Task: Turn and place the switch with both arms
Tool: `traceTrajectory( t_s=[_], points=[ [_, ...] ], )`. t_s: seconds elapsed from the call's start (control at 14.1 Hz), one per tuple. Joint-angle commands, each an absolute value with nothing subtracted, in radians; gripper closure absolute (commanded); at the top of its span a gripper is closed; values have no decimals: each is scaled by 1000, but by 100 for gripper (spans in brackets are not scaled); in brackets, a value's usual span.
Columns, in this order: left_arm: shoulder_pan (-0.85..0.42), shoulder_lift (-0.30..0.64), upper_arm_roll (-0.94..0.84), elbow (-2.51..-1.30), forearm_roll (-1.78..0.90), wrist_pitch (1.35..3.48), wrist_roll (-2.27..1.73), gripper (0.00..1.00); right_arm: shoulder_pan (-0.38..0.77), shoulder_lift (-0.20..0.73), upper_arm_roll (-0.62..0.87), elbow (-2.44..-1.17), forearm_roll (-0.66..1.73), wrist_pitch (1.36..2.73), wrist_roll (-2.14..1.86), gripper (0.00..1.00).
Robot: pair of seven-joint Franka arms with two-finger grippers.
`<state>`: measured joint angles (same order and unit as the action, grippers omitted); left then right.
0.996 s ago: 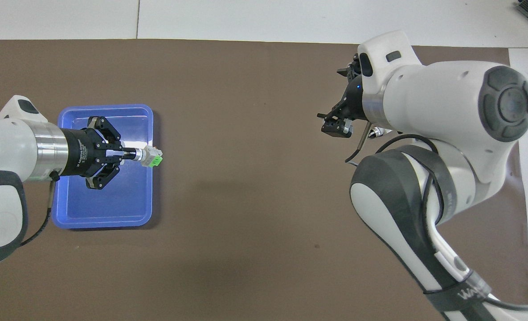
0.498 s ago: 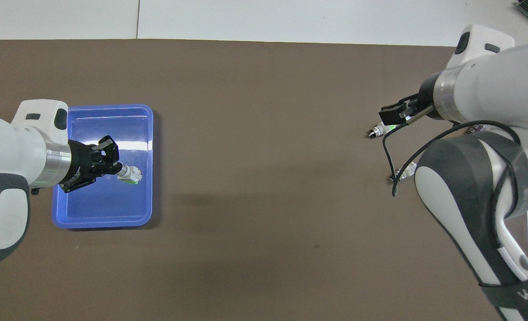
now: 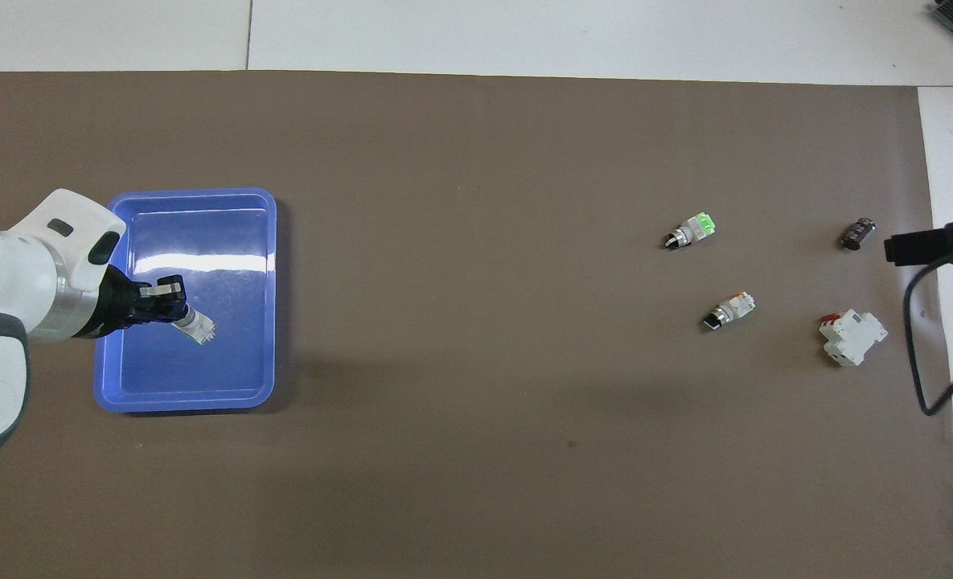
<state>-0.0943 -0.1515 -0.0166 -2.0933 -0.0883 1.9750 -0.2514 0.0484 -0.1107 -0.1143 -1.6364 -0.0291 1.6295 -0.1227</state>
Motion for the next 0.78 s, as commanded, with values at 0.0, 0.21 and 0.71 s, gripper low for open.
traceTrajectory(
  t_s=[0.0, 0.21, 0.71],
  points=[
    [-69, -161, -21, -2149, -69, 2043, -152, 100, 43, -84, -115, -1591, -6, 1548, -30, 0],
    [-23, -160, -21, -2223, -69, 2153, -52, 100, 46, -60, -121, -1612, -23, 1546, -26, 0],
    [119, -143, -23, -2298, -69, 2293, 204, 100, 60, -71, -104, -1618, -25, 1555, -15, 0]
  ],
)
